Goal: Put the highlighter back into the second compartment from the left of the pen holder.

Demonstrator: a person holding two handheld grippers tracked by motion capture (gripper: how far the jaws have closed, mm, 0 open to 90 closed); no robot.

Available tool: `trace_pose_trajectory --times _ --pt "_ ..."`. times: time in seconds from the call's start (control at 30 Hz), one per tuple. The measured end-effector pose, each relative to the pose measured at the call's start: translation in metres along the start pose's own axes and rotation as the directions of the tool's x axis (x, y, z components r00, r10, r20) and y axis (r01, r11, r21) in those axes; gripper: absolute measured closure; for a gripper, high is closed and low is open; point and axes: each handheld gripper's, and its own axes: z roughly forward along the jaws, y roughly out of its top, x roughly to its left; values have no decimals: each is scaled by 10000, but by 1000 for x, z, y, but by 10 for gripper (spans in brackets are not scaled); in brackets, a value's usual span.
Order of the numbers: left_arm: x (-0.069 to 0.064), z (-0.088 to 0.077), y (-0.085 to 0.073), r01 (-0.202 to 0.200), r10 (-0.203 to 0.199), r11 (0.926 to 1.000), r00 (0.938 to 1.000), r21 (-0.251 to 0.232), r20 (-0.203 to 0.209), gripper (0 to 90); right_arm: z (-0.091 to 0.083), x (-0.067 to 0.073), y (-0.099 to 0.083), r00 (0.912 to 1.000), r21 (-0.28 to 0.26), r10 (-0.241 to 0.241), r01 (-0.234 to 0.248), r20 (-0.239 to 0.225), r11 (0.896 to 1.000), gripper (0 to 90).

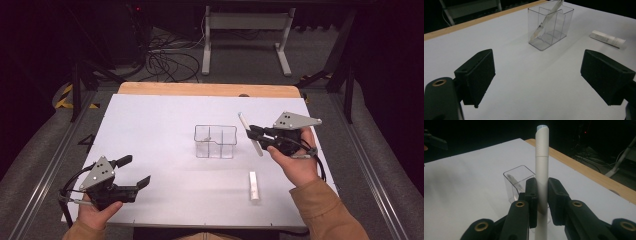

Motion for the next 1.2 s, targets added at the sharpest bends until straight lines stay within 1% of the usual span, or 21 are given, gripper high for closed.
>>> trace_pose_trajectory --times 0.2,0.6,0.83,1.03,1.2 --pt "0 0 -1 67 -67 10000 10000 21 25 132 11 0 6 10000 -329 18 -18 -1 9995 790" --pt "1 -1 -1 -4 4 10000 10000 21 -26 132 32 2 18 10000 -753 -17 17 -9 9972 790" --pt "1 -1 -2 84 -84 10000 10000 9 -11 132 44 2 22 10000 -920 1 -3 -24 9958 790" --pt "1 -2 -2 84 -84 10000 10000 10 -22 132 55 1 23 10000 -1105 65 -65 0 9939 790" --pt "1 -2 -2 80 -80 10000 10000 16 -6 132 65 1 23 9997 -1207 217 -223 -71 9924 790"
